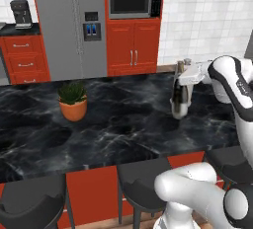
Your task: Get the candle and the wine from the cabinet and move them to the dining counter.
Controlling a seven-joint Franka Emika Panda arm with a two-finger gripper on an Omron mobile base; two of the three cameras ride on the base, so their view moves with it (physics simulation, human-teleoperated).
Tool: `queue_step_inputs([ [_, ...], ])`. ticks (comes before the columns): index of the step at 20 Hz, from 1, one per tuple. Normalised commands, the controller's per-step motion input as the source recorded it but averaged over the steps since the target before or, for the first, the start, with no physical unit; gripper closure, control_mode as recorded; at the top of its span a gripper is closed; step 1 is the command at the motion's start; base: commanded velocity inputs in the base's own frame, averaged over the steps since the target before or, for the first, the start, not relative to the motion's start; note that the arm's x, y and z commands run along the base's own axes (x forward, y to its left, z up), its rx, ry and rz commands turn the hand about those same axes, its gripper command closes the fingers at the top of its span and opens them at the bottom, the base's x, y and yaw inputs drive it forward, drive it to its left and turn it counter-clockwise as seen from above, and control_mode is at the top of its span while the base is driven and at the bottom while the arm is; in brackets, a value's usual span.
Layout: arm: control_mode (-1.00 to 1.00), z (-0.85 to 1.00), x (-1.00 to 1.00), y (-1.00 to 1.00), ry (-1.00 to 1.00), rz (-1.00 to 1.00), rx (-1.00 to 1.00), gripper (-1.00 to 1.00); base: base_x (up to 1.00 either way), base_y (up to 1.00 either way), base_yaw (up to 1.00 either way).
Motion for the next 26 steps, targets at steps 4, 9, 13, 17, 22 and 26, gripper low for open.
queue_step_inputs([
  [4,-1.0,-0.28,0.55,0.0,0.22,0.22,0.05,1.0,0.0,0.0,0.0],
  [9,-1.0,-0.4,0.53,0.0,0.05,0.16,0.0,1.0,0.0,0.0,0.0],
  [13,-1.0,-0.58,0.54,0.0,0.0,0.16,0.02,1.0,0.0,0.0,0.0],
  [17,-1.0,-0.73,0.44,0.0,0.0,0.17,0.06,1.0,0.0,0.0,0.0],
  [22,-1.0,-0.7,0.33,0.0,-0.01,0.18,0.08,1.0,0.0,0.0,0.0],
  [26,-1.0,-0.54,0.28,0.0,-0.05,0.17,0.08,1.0,0.0,0.0,0.0],
])
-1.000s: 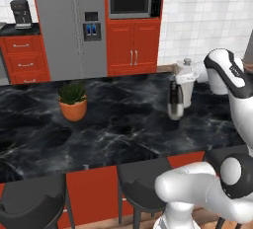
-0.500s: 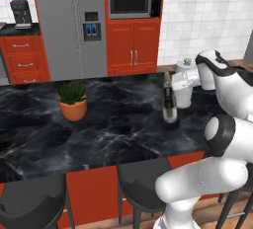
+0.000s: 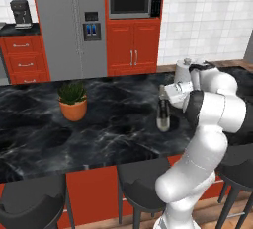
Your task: Get the candle and the wine from the cabinet and move them to the dining counter.
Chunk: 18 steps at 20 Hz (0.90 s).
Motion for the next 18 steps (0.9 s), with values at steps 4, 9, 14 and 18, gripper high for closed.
queue_step_inputs([
  [4,-1.0,-0.38,0.35,0.0,-0.04,0.12,0.05,1.0,0.0,0.0,0.0],
  [9,-1.0,-0.21,0.36,0.0,-0.08,0.07,0.02,1.0,0.0,0.0,0.0],
  [14,-1.0,-0.02,0.47,0.0,-0.01,0.01,0.0,1.0,0.0,0.0,0.0],
  [18,-1.0,-0.06,0.42,0.0,0.0,0.0,0.0,1.0,0.0,0.0,0.0],
])
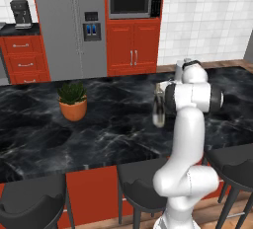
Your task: Get the candle and the wine from the cabinet and move them to the dining counter.
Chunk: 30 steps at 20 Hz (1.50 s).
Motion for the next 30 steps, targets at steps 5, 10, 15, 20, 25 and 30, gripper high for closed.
queue_step_inputs([
  [5,-1.0,-0.18,0.18,0.0,-0.07,0.0,0.0,1.0,0.0,0.0,0.0],
  [10,-1.0,-0.06,0.0,0.0,-0.17,0.0,0.0,1.0,0.0,0.0,0.0],
  [15,-1.0,0.0,0.0,0.0,-0.21,0.0,0.0,1.0,0.0,0.0,0.0],
  [20,-1.0,0.0,0.0,0.0,-0.16,0.0,0.0,1.0,0.0,0.0,0.0],
  [25,-1.0,-0.1,0.0,0.0,-0.12,0.0,0.0,1.0,0.0,0.0,0.0],
  [30,-1.0,-0.27,0.0,0.04,-0.02,0.0,0.0,1.0,0.0,0.0,0.0],
])
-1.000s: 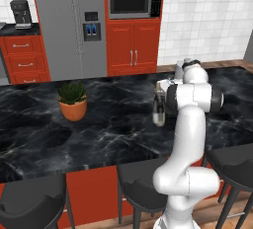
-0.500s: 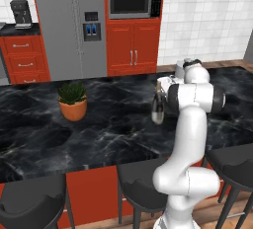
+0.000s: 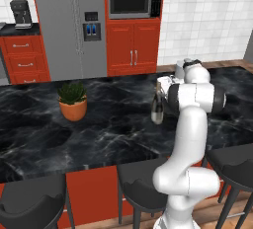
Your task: Get the candle and the wine from the cabinet and move them to the dining counter.
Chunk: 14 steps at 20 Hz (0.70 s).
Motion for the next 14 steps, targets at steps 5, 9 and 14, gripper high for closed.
queue_step_inputs([
  [5,-1.0,-0.39,0.0,0.12,0.02,0.0,0.0,1.0,0.0,0.0,0.0],
  [9,-1.0,-0.52,0.0,0.11,0.01,0.0,0.0,1.0,0.0,0.0,0.0],
  [14,-1.0,-0.47,0.0,0.06,0.0,0.0,0.0,1.0,0.0,0.0,0.0],
])
